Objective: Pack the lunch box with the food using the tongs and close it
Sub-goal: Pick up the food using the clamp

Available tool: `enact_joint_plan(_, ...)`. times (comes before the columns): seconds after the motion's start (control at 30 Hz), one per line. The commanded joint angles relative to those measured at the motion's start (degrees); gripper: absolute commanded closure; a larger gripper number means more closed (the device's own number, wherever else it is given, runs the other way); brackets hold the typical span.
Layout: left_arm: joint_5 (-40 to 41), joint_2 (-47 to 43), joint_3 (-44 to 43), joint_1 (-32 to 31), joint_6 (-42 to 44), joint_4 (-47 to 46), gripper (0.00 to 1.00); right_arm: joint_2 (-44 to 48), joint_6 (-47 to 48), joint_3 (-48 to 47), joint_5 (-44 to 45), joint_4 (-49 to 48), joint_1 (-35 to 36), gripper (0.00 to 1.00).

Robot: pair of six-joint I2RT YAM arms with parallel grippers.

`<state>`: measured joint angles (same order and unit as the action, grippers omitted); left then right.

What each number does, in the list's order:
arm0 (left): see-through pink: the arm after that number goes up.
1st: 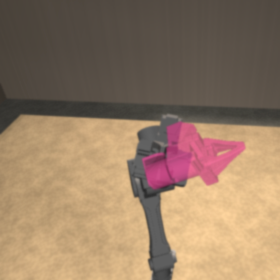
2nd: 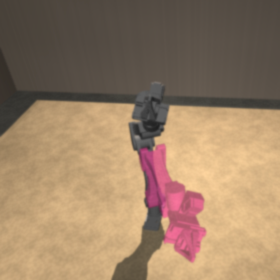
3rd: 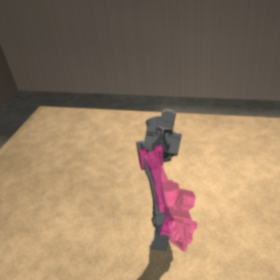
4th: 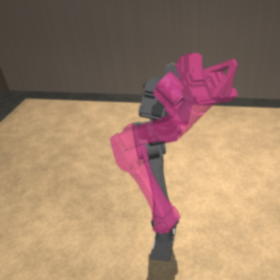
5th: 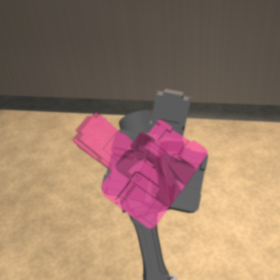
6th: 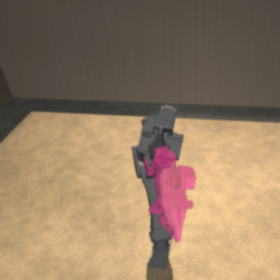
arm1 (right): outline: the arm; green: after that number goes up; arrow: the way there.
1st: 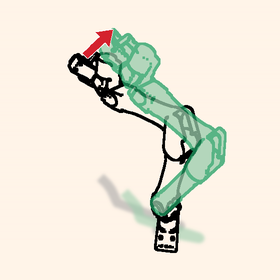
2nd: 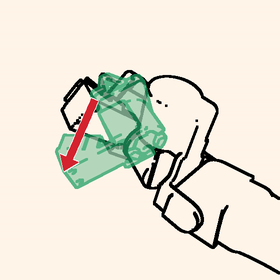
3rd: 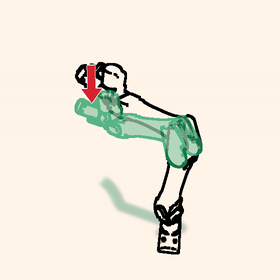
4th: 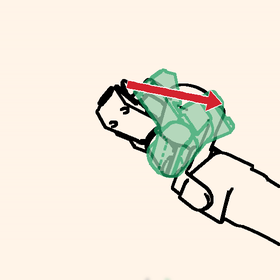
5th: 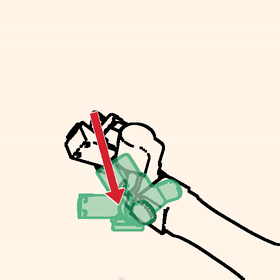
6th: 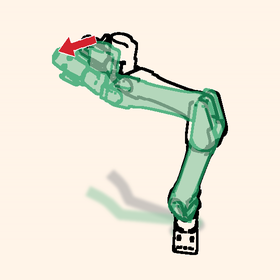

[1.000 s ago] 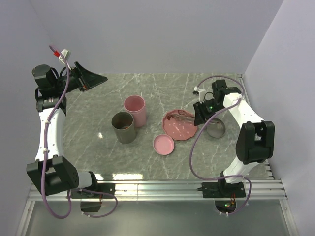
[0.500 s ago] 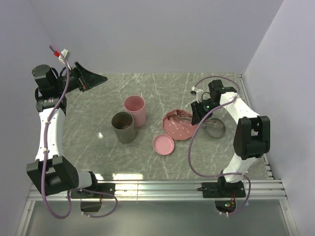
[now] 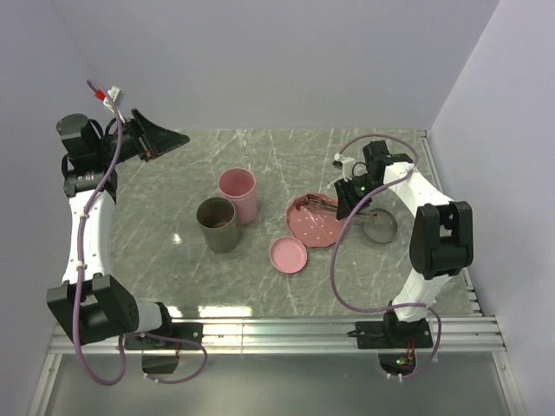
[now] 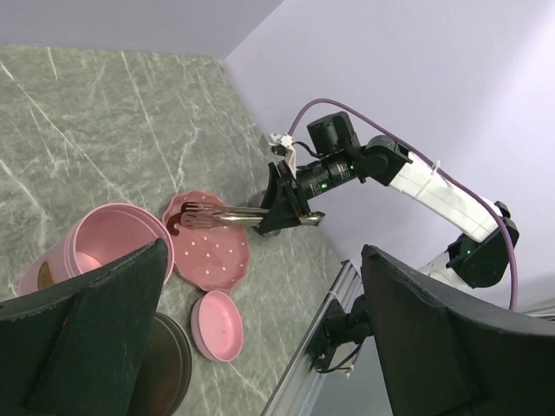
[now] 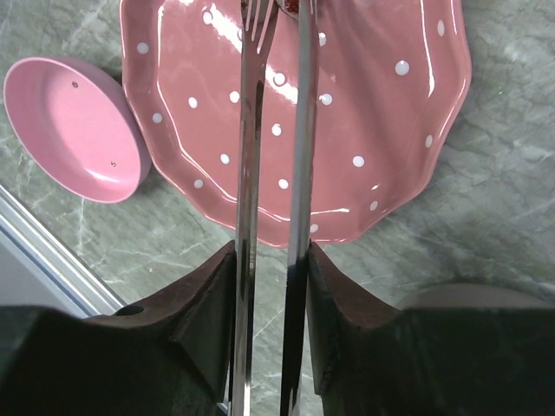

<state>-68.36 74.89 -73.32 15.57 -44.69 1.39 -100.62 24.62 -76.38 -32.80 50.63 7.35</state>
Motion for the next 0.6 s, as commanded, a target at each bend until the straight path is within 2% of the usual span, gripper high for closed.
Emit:
enact_joint_plan(0.0,-1.6,-0.1,-1.2,0.2,-0.1,-2.4,0.01,1.0,-0.6,-0.1,-1.3,1.0,0.2,0.6)
enact_joint_plan(0.27,-1.7,0.0,-1.4,0.2,-0.1,-2.3,0.01,3.1,-1.2,-0.8,-3.3,3.9,-0.2,0.65)
enact_joint_plan(0.57,-1.7,0.3,-1.6,0.2,-0.7,-2.7,0.01,6.6,-1.3,-3.0,-7.0,8.1,-1.4,0.65)
